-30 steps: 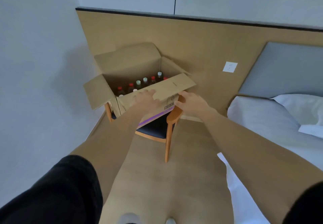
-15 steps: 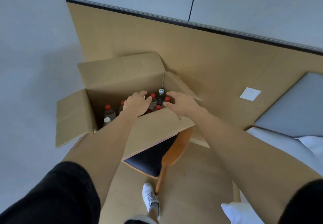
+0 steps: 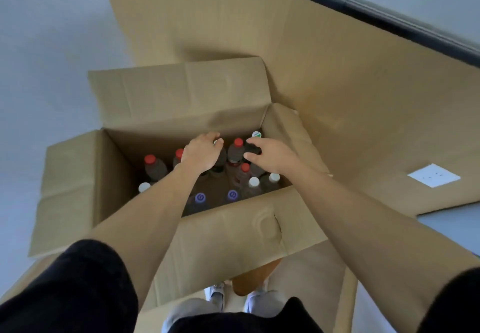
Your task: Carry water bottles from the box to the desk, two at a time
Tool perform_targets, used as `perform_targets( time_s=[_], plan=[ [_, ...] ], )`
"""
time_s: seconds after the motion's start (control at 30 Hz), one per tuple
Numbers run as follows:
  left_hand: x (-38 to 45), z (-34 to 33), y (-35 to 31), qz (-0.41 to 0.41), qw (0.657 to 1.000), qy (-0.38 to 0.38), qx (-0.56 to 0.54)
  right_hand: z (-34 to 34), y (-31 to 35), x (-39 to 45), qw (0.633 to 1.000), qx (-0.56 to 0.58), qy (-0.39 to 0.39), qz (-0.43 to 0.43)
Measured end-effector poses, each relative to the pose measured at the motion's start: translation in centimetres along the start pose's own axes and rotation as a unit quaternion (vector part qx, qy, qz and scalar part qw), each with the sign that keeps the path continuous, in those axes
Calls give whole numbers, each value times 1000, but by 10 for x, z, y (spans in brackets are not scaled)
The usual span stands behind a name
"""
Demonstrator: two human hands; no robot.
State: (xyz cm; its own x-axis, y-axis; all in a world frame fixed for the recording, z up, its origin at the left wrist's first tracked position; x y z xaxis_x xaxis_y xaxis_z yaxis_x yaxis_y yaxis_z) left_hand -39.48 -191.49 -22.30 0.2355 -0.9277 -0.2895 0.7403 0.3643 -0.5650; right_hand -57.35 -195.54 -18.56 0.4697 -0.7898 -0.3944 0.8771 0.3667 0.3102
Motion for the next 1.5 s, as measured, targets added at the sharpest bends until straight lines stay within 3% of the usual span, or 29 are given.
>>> perform_targets(
  time_s=[0.27,0.83,1.13,1.37,1.5],
  plan=[
    [-7,18,69,112,993,-35,-8,-40,12,67,991,-13,104,86],
    [-33,17,111,204,977,-57,-33,-53,-5,126,983,-34,134,117],
    [-29,-1,113,204,979,-22,-5,-64,-19,118,980,-41,159,112],
    [-21,-14,87,129,976,-14,177,-74,-9,109,970,-69,179,151],
    [-9,-37,75,87,982,73,152,-95,5,102,956,-91,214,180]
  ],
)
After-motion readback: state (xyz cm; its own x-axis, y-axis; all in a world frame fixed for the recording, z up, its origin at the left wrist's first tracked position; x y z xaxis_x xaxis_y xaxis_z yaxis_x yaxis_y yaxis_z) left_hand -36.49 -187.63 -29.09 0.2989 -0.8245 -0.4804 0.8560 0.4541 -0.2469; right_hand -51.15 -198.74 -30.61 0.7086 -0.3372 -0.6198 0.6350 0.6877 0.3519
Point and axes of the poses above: each hand's wrist, its own x-axis towards the middle knuckle, its own z-axis out of the back of the hand, y = z × x, the point moved 7 cm from there along x, towards the middle knuckle, and after that the axes turned 1 degree about -x, right-handed, at the moved point
